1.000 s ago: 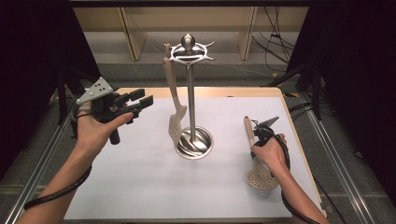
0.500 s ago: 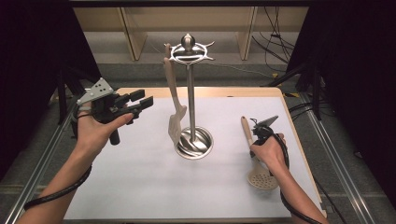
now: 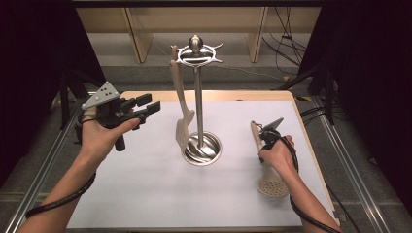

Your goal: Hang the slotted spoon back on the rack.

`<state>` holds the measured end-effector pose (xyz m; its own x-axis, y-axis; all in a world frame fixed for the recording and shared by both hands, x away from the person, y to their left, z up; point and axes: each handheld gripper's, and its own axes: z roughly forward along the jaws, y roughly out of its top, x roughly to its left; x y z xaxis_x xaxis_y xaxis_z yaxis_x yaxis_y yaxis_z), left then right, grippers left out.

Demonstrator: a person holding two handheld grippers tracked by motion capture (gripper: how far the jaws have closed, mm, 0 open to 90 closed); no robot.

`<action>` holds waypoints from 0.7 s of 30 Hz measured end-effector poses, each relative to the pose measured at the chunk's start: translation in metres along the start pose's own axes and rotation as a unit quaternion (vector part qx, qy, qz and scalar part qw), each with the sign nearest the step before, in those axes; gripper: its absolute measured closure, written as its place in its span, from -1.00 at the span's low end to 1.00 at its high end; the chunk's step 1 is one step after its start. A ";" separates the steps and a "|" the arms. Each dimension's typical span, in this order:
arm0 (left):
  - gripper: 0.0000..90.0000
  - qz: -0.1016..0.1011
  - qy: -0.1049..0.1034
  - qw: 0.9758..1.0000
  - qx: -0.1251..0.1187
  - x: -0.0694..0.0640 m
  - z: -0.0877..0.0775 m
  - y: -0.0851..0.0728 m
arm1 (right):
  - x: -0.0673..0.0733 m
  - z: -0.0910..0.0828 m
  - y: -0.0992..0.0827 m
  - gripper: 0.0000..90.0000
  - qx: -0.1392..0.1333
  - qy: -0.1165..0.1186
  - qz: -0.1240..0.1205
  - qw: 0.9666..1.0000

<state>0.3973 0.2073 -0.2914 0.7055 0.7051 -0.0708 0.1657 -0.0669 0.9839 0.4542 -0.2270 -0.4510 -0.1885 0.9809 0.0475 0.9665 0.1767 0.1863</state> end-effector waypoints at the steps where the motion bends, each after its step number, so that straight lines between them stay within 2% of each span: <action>1: 0.18 0.000 0.000 1.000 0.001 0.000 0.000 0.000 | -0.003 0.000 0.000 0.70 0.003 0.003 -0.012 1.000; 3: 0.18 -0.001 -0.001 1.000 0.001 -0.001 0.000 -0.001 | 0.000 0.000 0.001 0.71 0.005 0.005 0.009 1.000; 6: 0.18 0.002 -0.002 1.000 0.004 0.000 -0.001 -0.001 | -0.002 0.000 0.000 0.75 0.004 0.013 0.010 1.000; 7: 0.18 0.003 -0.003 1.000 0.005 0.000 -0.001 -0.001 | 0.000 0.000 -0.001 0.76 0.002 0.017 0.019 1.000; 8: 0.18 0.003 -0.003 1.000 0.005 -0.001 -0.001 -0.002 | 0.000 -0.001 -0.001 0.76 0.002 0.015 0.004 1.000; 11: 0.18 0.001 -0.005 1.000 0.005 -0.002 -0.002 -0.004 | 0.003 -0.002 -0.006 0.76 -0.018 0.017 0.020 0.999; 13: 0.18 -0.001 -0.006 1.000 0.006 -0.003 -0.002 -0.005 | 0.000 -0.005 -0.009 0.76 -0.027 0.024 0.010 0.999; 14: 0.18 -0.001 -0.007 1.000 0.006 -0.003 -0.002 -0.006 | 0.001 -0.006 -0.011 0.76 -0.043 0.030 0.018 0.998; 15: 0.18 -0.001 -0.008 1.000 0.008 -0.004 -0.003 -0.007 | 0.001 -0.009 -0.014 0.76 -0.050 0.028 0.012 0.998; 16: 0.18 0.000 -0.009 1.000 0.008 -0.004 -0.003 -0.008 | 0.000 -0.010 -0.015 0.76 -0.081 0.020 0.002 0.997; 17: 0.18 -0.002 -0.010 1.000 0.008 -0.005 -0.003 -0.009 | -0.002 -0.011 -0.017 0.76 -0.095 0.026 -0.011 0.995; 18: 0.17 -0.003 -0.011 1.000 0.009 -0.006 -0.003 -0.010 | 0.003 -0.017 -0.022 0.76 -0.090 0.042 0.020 0.995; 20: 0.17 -0.003 -0.013 1.000 0.010 -0.007 -0.002 -0.012 | 0.005 -0.021 -0.028 0.76 -0.122 0.049 0.015 0.991; 21: 0.17 -0.003 -0.013 1.000 0.011 -0.008 -0.002 -0.013 | 0.004 -0.022 -0.031 0.76 -0.139 0.047 0.002 0.989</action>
<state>0.3882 0.2038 -0.3034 0.7227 0.6864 -0.0807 0.1842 -0.0787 0.9797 0.4202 -0.2303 -0.4354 -0.2125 0.9673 0.1385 0.8843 0.1301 0.4484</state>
